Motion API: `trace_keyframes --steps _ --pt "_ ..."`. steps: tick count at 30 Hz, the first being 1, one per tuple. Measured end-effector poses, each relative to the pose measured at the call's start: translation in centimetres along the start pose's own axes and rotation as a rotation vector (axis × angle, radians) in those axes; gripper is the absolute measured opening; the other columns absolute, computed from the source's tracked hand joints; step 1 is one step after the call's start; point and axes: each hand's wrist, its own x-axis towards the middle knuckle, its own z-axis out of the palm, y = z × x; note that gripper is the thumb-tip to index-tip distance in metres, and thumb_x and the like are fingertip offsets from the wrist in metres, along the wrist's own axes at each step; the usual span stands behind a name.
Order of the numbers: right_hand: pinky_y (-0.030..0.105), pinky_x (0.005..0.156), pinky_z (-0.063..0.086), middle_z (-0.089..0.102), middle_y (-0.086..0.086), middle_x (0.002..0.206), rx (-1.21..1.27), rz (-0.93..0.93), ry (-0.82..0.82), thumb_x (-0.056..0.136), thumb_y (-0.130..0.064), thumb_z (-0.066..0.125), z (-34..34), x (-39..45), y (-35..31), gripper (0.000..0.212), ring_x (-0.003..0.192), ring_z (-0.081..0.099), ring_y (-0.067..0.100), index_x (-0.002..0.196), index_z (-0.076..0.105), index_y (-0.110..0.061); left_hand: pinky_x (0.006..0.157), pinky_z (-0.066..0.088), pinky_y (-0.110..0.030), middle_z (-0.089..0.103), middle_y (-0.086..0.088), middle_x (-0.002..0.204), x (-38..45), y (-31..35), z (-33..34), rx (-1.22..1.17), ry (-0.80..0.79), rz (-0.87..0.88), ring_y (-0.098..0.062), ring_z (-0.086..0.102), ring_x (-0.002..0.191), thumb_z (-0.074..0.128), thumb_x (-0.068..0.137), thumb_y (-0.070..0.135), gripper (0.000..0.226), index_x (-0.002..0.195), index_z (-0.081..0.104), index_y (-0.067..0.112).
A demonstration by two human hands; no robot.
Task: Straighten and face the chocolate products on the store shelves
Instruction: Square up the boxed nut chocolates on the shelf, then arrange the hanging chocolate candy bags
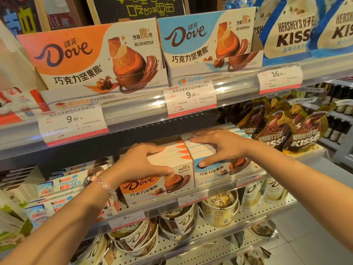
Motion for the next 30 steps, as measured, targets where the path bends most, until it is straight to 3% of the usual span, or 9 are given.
trace_keyframes --steps 3,6,11,15,18,20,24,27,30 --pt "0.033 0.106 0.032 0.035 -0.006 0.149 -0.031 -0.019 0.018 0.067 -0.072 0.052 0.1 -0.1 -0.1 0.088 0.133 0.037 0.017 0.144 0.032 -0.033 0.071 0.047 -0.018 0.049 0.015 0.126 0.1 0.1 0.2 0.006 0.020 -0.002 -0.003 0.050 0.094 0.070 0.061 0.066 0.081 0.132 0.048 0.036" --pt "0.036 0.108 0.032 0.034 -0.003 0.150 -0.052 -0.025 0.024 0.066 -0.075 0.048 0.1 -0.1 -0.1 0.090 0.134 0.036 0.019 0.144 0.031 -0.033 0.065 0.041 -0.014 0.048 0.017 0.118 0.2 0.2 0.3 0.025 0.034 -0.002 0.000 0.047 0.090 0.070 0.063 0.064 0.078 0.132 0.048 0.036" --pt "0.038 0.109 0.028 0.032 0.003 0.151 -0.063 -0.063 0.059 0.071 -0.070 0.057 0.3 -0.1 0.2 0.084 0.136 0.031 0.022 0.143 0.033 -0.032 0.078 0.047 -0.021 0.051 0.016 0.123 0.1 0.5 0.2 0.059 0.022 -0.008 -0.006 0.050 0.105 0.069 0.065 0.063 0.073 0.130 0.050 0.035" --pt "0.038 0.102 0.037 0.044 0.001 0.135 0.059 -0.135 0.124 0.068 -0.062 0.069 -0.1 -0.8 0.0 0.085 0.122 0.041 0.016 0.139 0.041 -0.025 0.071 0.036 -0.012 0.044 0.022 0.110 0.0 2.2 0.3 0.145 0.050 0.030 0.000 0.045 0.099 0.072 0.070 0.050 0.057 0.121 0.052 0.033" --pt "0.026 0.096 0.041 0.050 -0.006 0.123 0.260 -0.214 0.235 0.069 -0.050 0.076 -0.7 -2.7 0.5 0.076 0.113 0.046 0.008 0.134 0.047 -0.021 0.089 0.040 -0.024 0.043 0.018 0.120 0.5 4.7 1.0 0.146 0.115 0.053 -0.005 0.043 0.112 0.072 0.070 0.041 0.067 0.130 0.044 0.030" --pt "0.027 0.094 0.043 0.056 -0.002 0.118 0.333 -0.255 0.328 0.075 -0.040 0.075 -1.4 -4.2 1.3 0.058 0.111 0.051 0.008 0.125 0.056 -0.017 0.096 0.041 -0.029 0.049 0.012 0.127 1.3 7.3 1.9 0.073 0.183 0.090 -0.009 0.046 0.115 0.071 0.071 0.035 0.064 0.129 0.047 0.027" --pt "0.034 0.088 0.046 0.061 0.003 0.103 0.293 -0.275 0.399 0.085 -0.023 0.067 -4.1 -7.8 4.2 0.024 0.099 0.057 0.014 0.106 0.067 -0.011 0.083 0.038 -0.011 0.058 0.011 0.109 3.6 13.3 4.3 -0.021 0.244 0.164 -0.004 0.053 0.098 0.072 0.073 0.023 0.038 0.110 0.060 0.023" --pt "0.036 0.082 0.048 0.062 0.001 0.098 0.183 -0.260 0.381 0.086 -0.020 0.065 -6.0 -10.5 7.4 0.017 0.092 0.059 0.014 0.100 0.070 -0.012 0.084 0.046 -0.019 0.062 0.012 0.097 5.5 17.2 6.2 -0.141 0.231 0.172 -0.004 0.059 0.093 0.070 0.076 0.017 0.025 0.097 0.060 0.026" --pt "0.038 0.076 0.050 0.063 0.000 0.093 0.115 -0.251 0.429 0.084 -0.021 0.067 -7.2 -13.7 11.0 0.016 0.085 0.060 0.015 0.097 0.071 -0.012 0.075 0.048 -0.013 0.065 0.009 0.087 7.3 20.4 8.1 -0.227 0.261 0.179 0.003 0.061 0.078 0.070 0.075 0.010 0.026 0.087 0.059 0.030"
